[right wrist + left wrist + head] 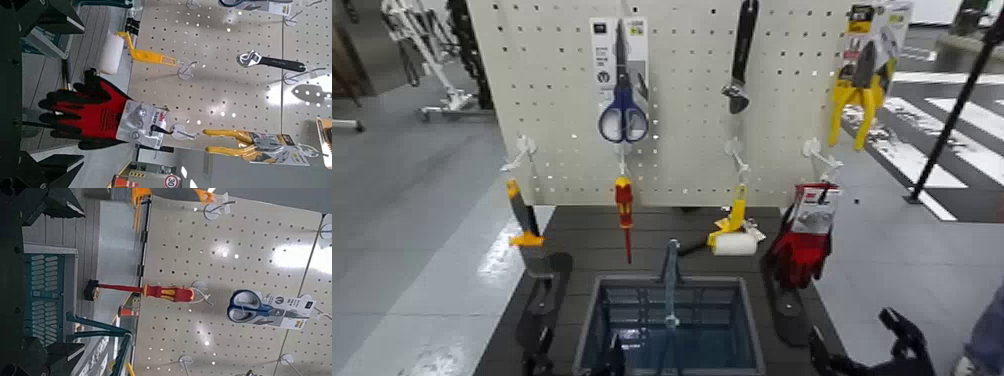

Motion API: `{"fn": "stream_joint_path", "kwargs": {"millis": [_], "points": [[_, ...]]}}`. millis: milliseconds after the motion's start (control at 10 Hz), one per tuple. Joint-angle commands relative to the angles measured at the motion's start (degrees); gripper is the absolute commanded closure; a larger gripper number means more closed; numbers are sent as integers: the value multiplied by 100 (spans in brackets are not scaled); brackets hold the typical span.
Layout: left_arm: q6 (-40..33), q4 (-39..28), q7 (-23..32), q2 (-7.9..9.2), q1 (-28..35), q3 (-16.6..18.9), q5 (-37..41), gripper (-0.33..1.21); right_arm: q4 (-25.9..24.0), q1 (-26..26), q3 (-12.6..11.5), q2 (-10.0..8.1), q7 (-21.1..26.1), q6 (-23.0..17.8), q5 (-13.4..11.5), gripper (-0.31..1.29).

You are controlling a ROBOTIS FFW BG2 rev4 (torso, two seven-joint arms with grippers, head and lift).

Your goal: Put the red colored gloves into the crate.

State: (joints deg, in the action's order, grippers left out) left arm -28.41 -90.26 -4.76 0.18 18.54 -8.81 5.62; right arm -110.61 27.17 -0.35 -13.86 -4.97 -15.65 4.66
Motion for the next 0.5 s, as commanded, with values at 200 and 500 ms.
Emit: {"fn": "stream_joint_path", "kwargs": {"millis": [200,500], "points": [[55,9,-33,-448,-9,2,18,11,31,-722,-580,-65,-778,1082,615,15],[90,9,-95,-457,-26,2,27,11,189,-1601,-949,-311,-1525,2145,826,12]]}}
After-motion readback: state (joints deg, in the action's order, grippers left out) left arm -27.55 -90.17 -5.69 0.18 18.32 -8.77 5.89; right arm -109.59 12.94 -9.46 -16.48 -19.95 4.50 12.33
